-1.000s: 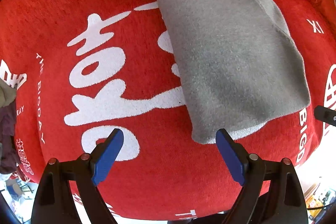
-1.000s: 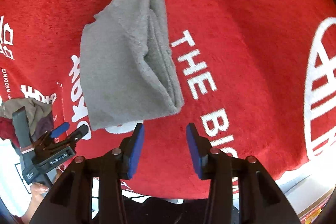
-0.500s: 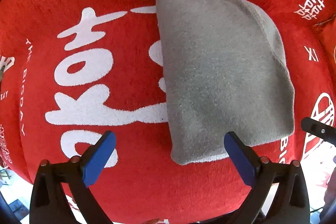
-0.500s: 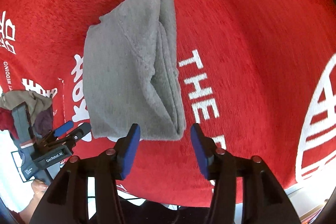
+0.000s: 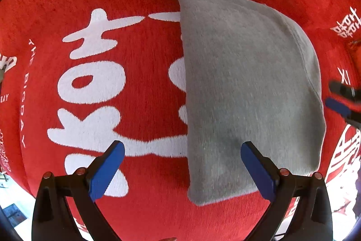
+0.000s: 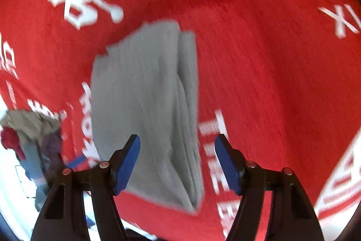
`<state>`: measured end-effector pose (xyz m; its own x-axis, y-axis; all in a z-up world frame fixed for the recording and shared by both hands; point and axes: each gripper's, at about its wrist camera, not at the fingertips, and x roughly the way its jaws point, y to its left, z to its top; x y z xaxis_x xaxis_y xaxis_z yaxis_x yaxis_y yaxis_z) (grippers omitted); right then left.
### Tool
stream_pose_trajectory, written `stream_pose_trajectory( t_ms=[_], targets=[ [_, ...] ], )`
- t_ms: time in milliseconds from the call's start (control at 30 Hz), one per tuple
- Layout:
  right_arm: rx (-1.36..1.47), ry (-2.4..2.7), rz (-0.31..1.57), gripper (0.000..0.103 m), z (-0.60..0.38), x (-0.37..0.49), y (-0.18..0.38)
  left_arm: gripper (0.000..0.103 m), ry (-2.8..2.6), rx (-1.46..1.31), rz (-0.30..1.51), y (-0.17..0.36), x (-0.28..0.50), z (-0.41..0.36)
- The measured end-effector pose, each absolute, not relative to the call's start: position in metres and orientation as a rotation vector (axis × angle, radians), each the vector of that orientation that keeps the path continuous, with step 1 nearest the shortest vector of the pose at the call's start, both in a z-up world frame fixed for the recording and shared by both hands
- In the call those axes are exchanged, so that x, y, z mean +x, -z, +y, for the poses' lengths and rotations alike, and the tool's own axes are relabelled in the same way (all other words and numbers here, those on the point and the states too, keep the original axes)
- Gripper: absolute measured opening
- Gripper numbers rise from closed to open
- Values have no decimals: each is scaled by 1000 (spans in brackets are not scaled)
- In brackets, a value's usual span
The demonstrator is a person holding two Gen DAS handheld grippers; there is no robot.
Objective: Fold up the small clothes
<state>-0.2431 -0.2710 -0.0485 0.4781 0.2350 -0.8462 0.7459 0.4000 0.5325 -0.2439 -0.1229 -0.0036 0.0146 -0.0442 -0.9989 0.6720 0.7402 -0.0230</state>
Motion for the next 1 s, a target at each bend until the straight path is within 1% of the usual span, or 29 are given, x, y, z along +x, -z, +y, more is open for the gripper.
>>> stream_pose_trajectory(
  t_ms=[67, 133, 200, 300, 400, 533, 633, 700, 733, 800, 867, 1000],
  targets=[
    [1205, 392, 1031, 71, -284, -231, 58, 103, 588, 525, 1460, 5, -238, -125],
    [1257, 380, 1018, 56, -294, -221, 70, 103, 560, 504, 1459, 6, -231, -127],
    [1284, 374, 1023, 19, -301, -216, 76, 103, 550, 485, 1456, 7, -225, -125],
    [1194, 372, 1040, 13, -302, -215, 73, 103, 556, 473, 1474, 14, -222, -130],
    [1210, 380, 1060, 13, -303, -222, 80, 103, 569, 488, 1487, 20, -222, -135],
    [1194, 364, 1064, 14, -303, -225, 76, 103, 574, 524, 1464, 22, -222, -142],
    [1169, 362, 1083, 16, -302, -227, 70, 103, 570, 518, 1471, 21, -226, -143],
    [1166, 367, 1087, 24, -302, -232, 67, 103, 568, 512, 1478, 24, -229, -142],
    [1164, 370, 1089, 27, -302, -234, 66, 103, 568, 513, 1481, 27, -225, -142],
    [1163, 370, 1093, 39, -303, -238, 67, 103, 569, 519, 1480, 28, -225, -143],
    [1159, 374, 1104, 47, -302, -243, 67, 103, 573, 528, 1480, 28, -226, -145],
    [1170, 379, 1112, 48, -303, -247, 71, 103, 584, 541, 1483, 31, -228, -150]
  ],
)
